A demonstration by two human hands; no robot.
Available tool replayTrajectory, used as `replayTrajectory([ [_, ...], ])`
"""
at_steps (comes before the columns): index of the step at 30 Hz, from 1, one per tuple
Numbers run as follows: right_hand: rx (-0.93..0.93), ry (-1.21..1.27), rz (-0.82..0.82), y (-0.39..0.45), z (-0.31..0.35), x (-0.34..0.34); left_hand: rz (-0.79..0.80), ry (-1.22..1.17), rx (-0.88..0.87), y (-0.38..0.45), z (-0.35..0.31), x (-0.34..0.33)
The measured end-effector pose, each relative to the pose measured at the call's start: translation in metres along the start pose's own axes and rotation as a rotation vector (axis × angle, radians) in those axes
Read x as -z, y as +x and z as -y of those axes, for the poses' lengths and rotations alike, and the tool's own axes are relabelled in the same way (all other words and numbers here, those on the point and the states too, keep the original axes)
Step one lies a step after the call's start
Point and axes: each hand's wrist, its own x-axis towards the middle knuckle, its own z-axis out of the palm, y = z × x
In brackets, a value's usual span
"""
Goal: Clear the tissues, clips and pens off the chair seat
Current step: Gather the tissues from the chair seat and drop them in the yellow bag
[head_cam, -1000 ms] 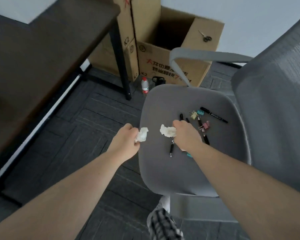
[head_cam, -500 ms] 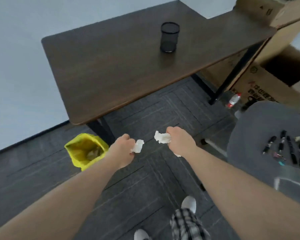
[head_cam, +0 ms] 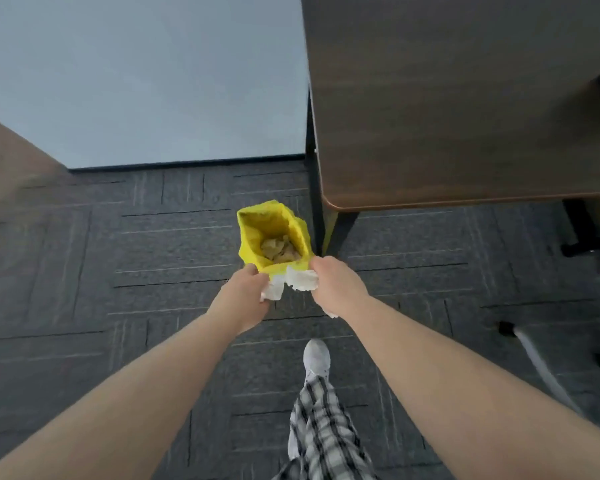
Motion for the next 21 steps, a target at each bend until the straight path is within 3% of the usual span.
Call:
replayTrajectory([
  [7, -0.091, 0.039, 0.049, 0.101, 0.013, -0.010, -0.020, -0.087, 0.133, 0.075, 0.044, 0.017],
  [21, -0.334, 0.127, 0.027, 0.248, 0.018, -0.067, 0.044, -0.207, 0.154, 0.217, 0.114, -0.011],
])
